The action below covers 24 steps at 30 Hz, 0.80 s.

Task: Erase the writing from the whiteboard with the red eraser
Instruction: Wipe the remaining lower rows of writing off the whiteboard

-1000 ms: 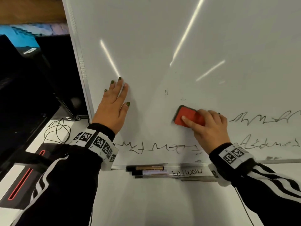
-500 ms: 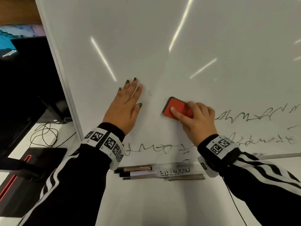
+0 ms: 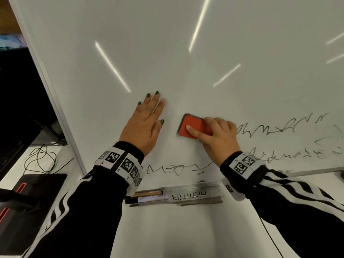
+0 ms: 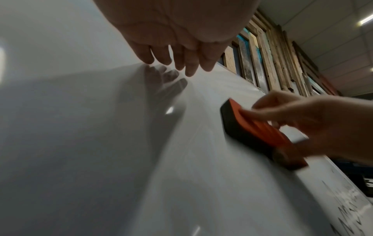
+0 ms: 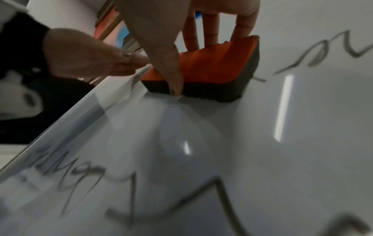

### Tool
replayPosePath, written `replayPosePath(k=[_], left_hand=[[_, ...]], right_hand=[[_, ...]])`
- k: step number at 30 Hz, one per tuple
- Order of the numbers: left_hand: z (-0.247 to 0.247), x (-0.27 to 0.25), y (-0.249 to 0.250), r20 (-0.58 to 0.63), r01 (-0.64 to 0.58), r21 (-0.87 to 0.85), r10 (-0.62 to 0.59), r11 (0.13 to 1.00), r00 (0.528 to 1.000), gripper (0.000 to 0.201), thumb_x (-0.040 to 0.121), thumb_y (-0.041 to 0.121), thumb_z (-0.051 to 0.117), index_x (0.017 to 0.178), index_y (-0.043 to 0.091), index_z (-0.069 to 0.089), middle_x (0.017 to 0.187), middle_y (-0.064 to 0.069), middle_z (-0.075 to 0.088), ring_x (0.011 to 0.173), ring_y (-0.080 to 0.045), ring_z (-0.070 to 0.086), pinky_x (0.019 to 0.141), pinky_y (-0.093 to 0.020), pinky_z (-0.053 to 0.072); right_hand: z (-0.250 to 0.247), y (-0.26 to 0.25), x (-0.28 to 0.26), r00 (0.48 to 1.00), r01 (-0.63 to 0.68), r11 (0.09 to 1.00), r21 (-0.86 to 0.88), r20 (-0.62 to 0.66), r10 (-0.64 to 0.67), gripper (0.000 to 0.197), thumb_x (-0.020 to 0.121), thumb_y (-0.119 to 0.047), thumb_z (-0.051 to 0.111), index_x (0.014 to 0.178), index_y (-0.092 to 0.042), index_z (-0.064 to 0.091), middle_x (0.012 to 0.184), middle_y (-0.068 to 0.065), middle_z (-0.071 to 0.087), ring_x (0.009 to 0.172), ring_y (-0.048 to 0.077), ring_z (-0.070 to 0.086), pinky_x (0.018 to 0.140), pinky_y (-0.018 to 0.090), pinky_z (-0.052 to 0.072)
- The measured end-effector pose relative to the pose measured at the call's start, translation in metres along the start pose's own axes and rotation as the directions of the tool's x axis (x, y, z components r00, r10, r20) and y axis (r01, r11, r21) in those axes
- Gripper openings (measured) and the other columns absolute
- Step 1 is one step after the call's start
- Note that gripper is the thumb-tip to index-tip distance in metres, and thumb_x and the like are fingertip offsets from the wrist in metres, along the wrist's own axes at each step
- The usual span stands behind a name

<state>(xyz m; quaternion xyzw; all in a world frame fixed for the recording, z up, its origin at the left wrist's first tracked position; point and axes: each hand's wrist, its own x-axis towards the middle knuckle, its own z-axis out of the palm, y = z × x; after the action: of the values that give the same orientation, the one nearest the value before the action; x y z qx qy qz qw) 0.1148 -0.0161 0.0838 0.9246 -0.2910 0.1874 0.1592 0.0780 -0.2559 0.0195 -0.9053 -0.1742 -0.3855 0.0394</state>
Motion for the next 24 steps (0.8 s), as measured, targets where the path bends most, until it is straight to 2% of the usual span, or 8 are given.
replayPosePath(k=[5,7,9,11,13,18,21,24], left_hand=[[0.005,0.008,0.012,-0.015,-0.006,-0.007,0.006,1.000,1.000,0.055,0.094,0.031,0.023,0.147,0.018,0.016,0.154,0.006,0.006,0.142,-0.009,0.000,0.116,-0.024,-0.004],[0.006,0.011,0.016,-0.026,-0.014,-0.020,0.013,1.000,1.000,0.055,0.094,0.031,0.024,0.147,0.018,0.017,0.154,0.006,0.007,0.142,-0.010,0.000,0.116,-0.024,-0.003],[0.007,0.012,0.020,-0.033,-0.011,-0.030,0.010,1.000,0.999,0.055,0.094,0.031,0.024,0.147,0.018,0.017,0.153,0.007,0.006,0.142,-0.008,0.000,0.115,-0.023,-0.003],[0.008,0.013,0.024,-0.030,-0.010,-0.030,0.009,0.999,1.000,0.055,0.094,0.031,0.024,0.147,0.018,0.016,0.152,0.008,0.005,0.141,-0.007,-0.002,0.115,-0.022,-0.004],[0.008,0.013,0.027,-0.030,-0.010,-0.022,0.010,1.000,1.000,0.055,0.094,0.032,0.023,0.147,0.018,0.015,0.152,0.010,0.004,0.141,-0.006,-0.003,0.115,-0.021,-0.005],[0.009,0.014,0.030,-0.033,-0.004,-0.010,0.004,1.000,0.999,0.055,0.095,0.032,0.023,0.147,0.019,0.014,0.152,0.011,0.003,0.141,-0.005,-0.003,0.115,-0.022,-0.005],[0.012,0.017,0.035,-0.023,-0.002,-0.014,0.002,1.000,1.000,0.055,0.094,0.033,0.022,0.147,0.019,0.014,0.152,0.011,0.003,0.141,-0.005,-0.003,0.116,-0.025,-0.002],[0.017,0.022,0.045,-0.021,-0.012,-0.027,0.012,1.000,1.000,0.056,0.094,0.032,0.023,0.147,0.019,0.015,0.152,0.010,0.004,0.141,-0.006,-0.001,0.115,-0.024,-0.003]], right_hand=[[0.003,0.008,-0.030,0.964,0.227,0.974,0.003,0.143,-0.225,0.065,0.072,-0.010,0.070,0.124,-0.043,0.050,0.117,0.005,0.051,0.101,0.026,0.044,0.083,0.044,0.028],[-0.009,0.023,-0.012,0.986,0.132,0.991,0.014,0.105,-0.133,0.064,0.070,-0.013,0.075,0.121,-0.043,0.054,0.115,0.008,0.058,0.100,0.027,0.043,0.083,0.044,0.028],[-0.020,0.035,0.005,0.999,0.021,1.000,0.023,0.050,-0.022,0.066,0.071,-0.014,0.076,0.123,-0.044,0.049,0.115,0.010,0.059,0.100,0.029,0.044,0.085,0.046,0.031],[-0.021,0.039,0.006,1.000,-0.017,1.000,0.022,0.022,0.016,0.067,0.072,-0.013,0.076,0.125,-0.042,0.046,0.115,0.012,0.059,0.099,0.029,0.044,0.085,0.048,0.034],[-0.016,0.038,-0.009,1.000,-0.010,1.000,0.016,0.026,0.010,0.070,0.070,-0.012,0.078,0.125,-0.042,0.046,0.113,0.012,0.060,0.096,0.028,0.043,0.084,0.047,0.033],[-0.016,0.055,-0.048,0.975,0.147,0.989,-0.016,0.170,-0.142,0.079,0.063,-0.011,0.083,0.124,-0.043,0.045,0.111,0.007,0.059,0.095,0.024,0.046,0.081,0.043,0.032],[-0.034,0.066,-0.021,0.995,-0.044,0.999,0.025,0.089,0.042,0.074,0.065,-0.012,0.081,0.123,-0.042,0.047,0.110,0.013,0.060,0.092,0.031,0.051,0.081,0.046,0.035],[-0.042,0.062,-0.002,0.981,-0.189,0.980,0.057,0.049,0.187,0.073,0.066,-0.010,0.078,0.125,-0.038,0.047,0.111,0.017,0.057,0.090,0.035,0.052,0.078,0.047,0.038]])
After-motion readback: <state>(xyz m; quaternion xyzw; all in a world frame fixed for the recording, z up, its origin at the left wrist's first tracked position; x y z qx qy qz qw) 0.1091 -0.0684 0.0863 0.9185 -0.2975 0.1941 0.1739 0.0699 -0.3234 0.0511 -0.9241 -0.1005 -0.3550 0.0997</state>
